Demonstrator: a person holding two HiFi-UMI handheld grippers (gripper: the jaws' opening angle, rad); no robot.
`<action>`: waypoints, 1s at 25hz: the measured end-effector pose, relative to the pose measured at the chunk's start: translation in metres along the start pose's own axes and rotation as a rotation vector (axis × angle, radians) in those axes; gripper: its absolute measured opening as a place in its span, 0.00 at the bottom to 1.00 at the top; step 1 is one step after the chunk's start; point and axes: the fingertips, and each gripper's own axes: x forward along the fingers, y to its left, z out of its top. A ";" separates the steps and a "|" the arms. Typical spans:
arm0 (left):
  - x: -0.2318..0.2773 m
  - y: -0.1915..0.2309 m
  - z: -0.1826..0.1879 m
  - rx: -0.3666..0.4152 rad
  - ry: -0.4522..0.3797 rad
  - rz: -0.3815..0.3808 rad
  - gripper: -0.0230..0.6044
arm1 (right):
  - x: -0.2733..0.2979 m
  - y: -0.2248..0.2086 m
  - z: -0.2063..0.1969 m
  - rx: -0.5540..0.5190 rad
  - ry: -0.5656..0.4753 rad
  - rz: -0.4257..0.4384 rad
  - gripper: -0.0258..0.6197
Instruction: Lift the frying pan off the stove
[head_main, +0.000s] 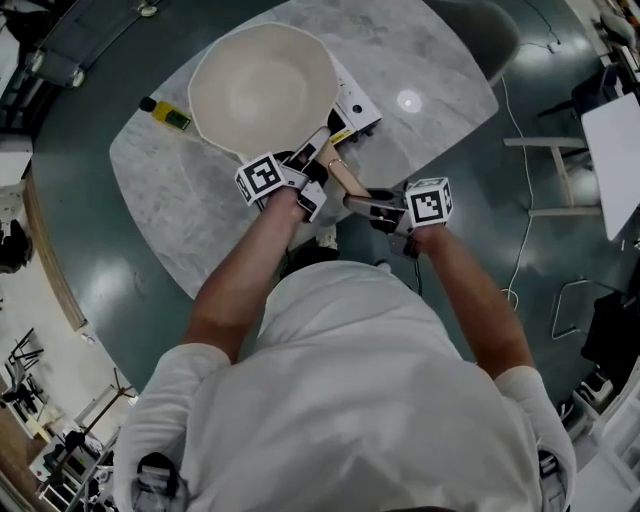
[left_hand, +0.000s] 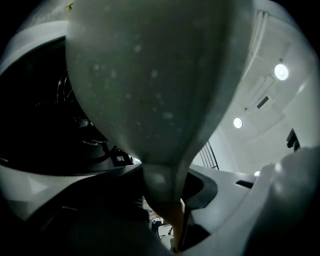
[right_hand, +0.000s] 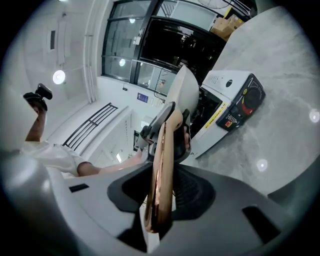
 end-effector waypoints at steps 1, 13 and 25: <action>-0.001 -0.004 -0.004 0.004 0.000 -0.002 0.29 | -0.004 0.002 -0.003 0.001 0.001 -0.004 0.22; 0.024 -0.092 -0.090 0.120 0.132 -0.057 0.29 | -0.082 0.059 -0.042 -0.021 -0.131 0.021 0.22; 0.065 -0.134 -0.245 0.084 0.314 -0.112 0.29 | -0.205 0.088 -0.117 0.018 -0.264 -0.063 0.22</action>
